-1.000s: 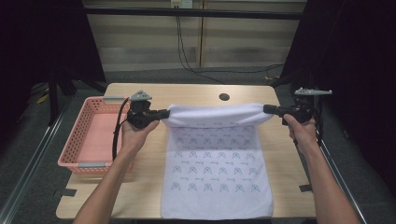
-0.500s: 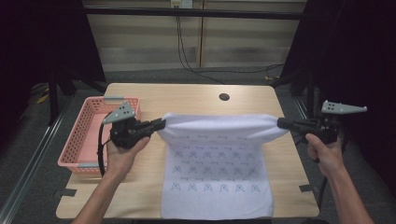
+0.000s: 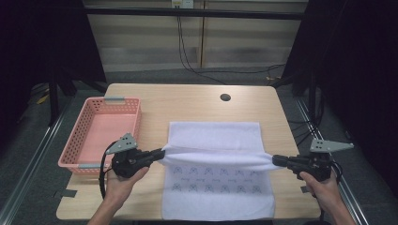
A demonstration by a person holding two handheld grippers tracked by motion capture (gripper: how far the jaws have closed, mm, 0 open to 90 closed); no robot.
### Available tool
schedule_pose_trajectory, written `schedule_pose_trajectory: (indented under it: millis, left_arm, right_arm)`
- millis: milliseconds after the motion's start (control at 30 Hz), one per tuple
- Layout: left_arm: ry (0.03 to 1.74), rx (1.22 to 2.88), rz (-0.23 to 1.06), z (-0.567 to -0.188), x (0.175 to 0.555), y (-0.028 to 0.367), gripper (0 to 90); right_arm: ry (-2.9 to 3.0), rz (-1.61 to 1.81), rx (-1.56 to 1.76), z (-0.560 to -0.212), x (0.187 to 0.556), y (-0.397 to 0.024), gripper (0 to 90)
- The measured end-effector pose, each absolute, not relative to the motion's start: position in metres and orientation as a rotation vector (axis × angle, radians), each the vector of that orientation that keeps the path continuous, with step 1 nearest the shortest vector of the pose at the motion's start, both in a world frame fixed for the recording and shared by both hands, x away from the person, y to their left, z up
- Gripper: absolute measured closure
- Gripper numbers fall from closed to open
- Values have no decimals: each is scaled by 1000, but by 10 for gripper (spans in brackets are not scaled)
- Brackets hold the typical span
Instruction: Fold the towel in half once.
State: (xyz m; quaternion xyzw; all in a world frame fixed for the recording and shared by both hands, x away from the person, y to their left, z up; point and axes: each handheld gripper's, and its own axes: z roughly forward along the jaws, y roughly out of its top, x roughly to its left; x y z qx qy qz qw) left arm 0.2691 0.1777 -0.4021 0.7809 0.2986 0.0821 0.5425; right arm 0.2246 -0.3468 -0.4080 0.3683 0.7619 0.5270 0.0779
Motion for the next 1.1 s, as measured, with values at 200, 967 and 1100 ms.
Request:
schedule_pose_trajectory:
  millis: [200, 967, 1100]
  left_arm:
    - [697, 1973, 142, -445, 253, 180, 866]
    - [600, 2163, -67, -474, 215, 185, 716]
    - [627, 2126, -44, -470, 212, 191, 653]
  right_arm:
    - [2414, 1476, 1112, -437, 207, -342, 854]
    - [2724, 1301, 1047, -462, 168, -331, 714]
    - [2656, 1317, 1054, -458, 163, -331, 630]
